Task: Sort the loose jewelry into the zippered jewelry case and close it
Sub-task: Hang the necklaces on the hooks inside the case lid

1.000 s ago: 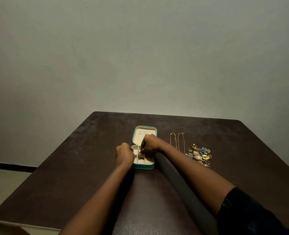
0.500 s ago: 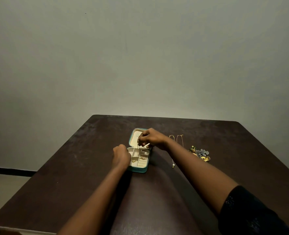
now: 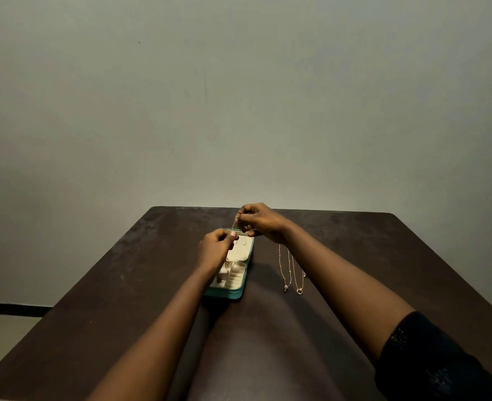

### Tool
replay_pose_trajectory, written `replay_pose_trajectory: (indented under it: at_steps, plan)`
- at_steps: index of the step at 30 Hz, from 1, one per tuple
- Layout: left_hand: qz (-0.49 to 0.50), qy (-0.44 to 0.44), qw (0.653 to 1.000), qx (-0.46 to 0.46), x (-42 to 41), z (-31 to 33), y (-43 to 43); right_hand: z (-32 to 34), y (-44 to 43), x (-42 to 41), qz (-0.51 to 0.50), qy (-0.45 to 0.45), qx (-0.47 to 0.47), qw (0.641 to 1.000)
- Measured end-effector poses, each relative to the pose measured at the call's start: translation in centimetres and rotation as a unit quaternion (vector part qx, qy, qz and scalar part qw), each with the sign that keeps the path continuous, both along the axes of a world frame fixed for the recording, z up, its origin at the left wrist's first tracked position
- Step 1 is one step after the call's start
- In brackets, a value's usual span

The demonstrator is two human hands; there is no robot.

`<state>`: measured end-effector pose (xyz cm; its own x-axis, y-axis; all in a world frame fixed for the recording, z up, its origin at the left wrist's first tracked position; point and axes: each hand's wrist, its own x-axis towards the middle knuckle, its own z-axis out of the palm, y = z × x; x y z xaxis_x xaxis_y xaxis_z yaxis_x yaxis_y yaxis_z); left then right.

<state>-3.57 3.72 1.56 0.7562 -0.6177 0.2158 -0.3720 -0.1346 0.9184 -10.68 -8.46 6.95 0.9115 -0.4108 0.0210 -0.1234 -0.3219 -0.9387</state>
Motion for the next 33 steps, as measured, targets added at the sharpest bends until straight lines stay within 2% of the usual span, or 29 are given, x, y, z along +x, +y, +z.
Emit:
replay_pose_trajectory:
  at_steps: [3,10,13,17,23,27,29,33]
  plan:
    - [0.007,0.001,1.0,-0.015,0.1,1.0,-0.1,0.9,-0.3,-0.6,-0.009,-0.021,0.013,1.0]
    - [-0.014,0.096,0.988,-0.117,-0.1,3.8,-0.2,2.4,-1.0,-2.1,-0.016,-0.053,0.08,0.995]
    - [0.022,0.036,0.993,-0.111,0.2,4.4,-0.3,3.3,-1.6,-3.0,-0.012,-0.023,0.029,0.999]
    - [0.11,-0.132,0.985,-0.019,0.2,4.3,0.0,4.3,-2.4,-3.6,-0.067,-0.001,-0.023,0.997]
    - [0.087,-0.233,0.969,-0.005,-0.2,3.3,0.1,5.8,-4.9,-4.4,-0.204,-0.025,-0.053,0.977]
    - [0.071,-0.334,0.939,0.045,-0.5,2.6,0.6,7.1,-6.7,-5.2,-0.273,-0.038,-0.079,0.958]
    - [0.059,-0.351,0.931,0.073,-0.5,2.4,0.8,7.5,-7.5,-5.7,-0.298,-0.051,-0.073,0.95]
    - [0.037,-0.321,0.939,0.119,-0.6,2.7,0.4,7.9,-8.5,-6.5,-0.311,-0.055,-0.088,0.945]
